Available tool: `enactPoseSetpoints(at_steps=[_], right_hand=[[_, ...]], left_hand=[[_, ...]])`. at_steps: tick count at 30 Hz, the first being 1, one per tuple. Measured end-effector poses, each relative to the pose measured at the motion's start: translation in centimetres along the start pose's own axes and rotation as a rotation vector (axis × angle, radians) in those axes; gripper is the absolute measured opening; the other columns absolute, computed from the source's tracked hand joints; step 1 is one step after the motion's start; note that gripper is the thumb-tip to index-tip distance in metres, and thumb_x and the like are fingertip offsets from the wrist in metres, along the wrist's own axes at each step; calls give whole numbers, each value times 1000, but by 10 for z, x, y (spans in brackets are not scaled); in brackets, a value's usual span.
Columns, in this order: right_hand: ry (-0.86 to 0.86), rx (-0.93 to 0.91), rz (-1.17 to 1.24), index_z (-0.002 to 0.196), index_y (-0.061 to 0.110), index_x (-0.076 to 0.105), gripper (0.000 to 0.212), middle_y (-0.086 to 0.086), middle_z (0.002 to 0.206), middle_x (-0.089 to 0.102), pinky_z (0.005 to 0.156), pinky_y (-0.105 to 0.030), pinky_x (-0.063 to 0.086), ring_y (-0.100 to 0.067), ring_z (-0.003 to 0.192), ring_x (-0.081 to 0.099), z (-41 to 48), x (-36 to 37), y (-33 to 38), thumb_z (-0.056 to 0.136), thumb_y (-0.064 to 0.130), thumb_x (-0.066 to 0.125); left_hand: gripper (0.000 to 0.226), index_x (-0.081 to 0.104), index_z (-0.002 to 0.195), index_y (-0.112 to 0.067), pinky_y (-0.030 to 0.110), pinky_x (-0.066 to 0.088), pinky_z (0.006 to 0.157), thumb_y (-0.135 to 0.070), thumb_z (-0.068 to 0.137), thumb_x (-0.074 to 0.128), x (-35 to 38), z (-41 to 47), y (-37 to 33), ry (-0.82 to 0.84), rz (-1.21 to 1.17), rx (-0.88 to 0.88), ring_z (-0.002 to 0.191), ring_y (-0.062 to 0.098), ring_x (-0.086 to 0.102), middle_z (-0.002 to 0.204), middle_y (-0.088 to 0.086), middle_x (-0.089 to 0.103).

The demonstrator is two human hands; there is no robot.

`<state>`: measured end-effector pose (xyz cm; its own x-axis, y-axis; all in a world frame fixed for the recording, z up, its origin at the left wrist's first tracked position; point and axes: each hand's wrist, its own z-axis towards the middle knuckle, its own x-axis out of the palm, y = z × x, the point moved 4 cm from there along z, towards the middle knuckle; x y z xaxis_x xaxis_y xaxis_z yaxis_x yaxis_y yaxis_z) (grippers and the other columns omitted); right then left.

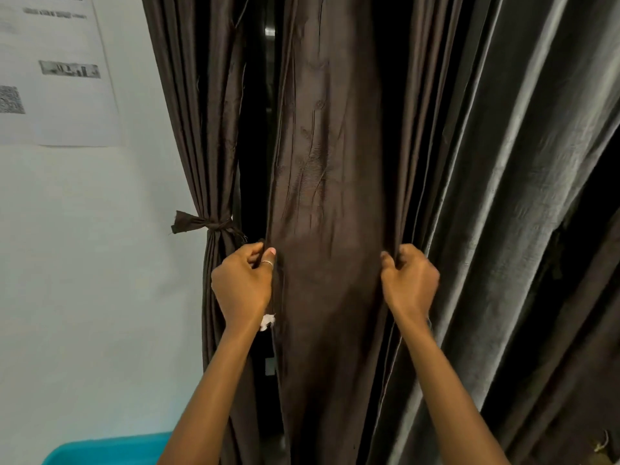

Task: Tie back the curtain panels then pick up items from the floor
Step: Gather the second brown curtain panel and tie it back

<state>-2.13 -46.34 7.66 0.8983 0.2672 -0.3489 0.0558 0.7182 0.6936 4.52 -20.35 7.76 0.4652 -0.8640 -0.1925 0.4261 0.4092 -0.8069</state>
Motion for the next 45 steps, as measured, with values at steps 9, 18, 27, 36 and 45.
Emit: enactPoseSetpoints(at_steps=[9,18,27,36,45], right_hand=[[171,-331,146,101,11,76,11,0,86,65,63,-24,52,-11,69,62,-78,31,69,97,13,66],[225,-369,119,116,11,71,23,-1,86,62,59,-32,55,-12,68,61,-84,38,66,105,22,55],[430,-370,222,109,16,73,24,7,92,66,67,-15,50,-3,79,63,-76,34,56,93,5,60],[-95,-52,159,122,17,57,43,5,116,57,86,-28,52,-10,103,60,-34,-19,26,88,33,77],[49,32,60,110,9,75,19,-2,97,78,83,-24,56,-18,92,74,-9,-9,0,93,19,73]], left_hand=[[25,76,116,-24,3,47,74,-27,92,71,27,-33,-27,212,-6,173,85,2,73,98,-8,79],[29,74,116,-23,9,54,75,-38,91,68,29,-34,-30,298,-30,107,72,-11,64,87,-17,74],[17,70,86,-23,25,54,58,-38,93,66,33,-30,-39,196,94,61,60,5,65,64,-8,68],[21,60,74,-30,14,39,52,-32,93,70,28,-24,-33,176,79,97,49,3,59,53,-10,61],[16,71,81,-19,16,46,57,-31,93,71,15,-17,-26,131,68,128,53,6,62,58,-9,65]])
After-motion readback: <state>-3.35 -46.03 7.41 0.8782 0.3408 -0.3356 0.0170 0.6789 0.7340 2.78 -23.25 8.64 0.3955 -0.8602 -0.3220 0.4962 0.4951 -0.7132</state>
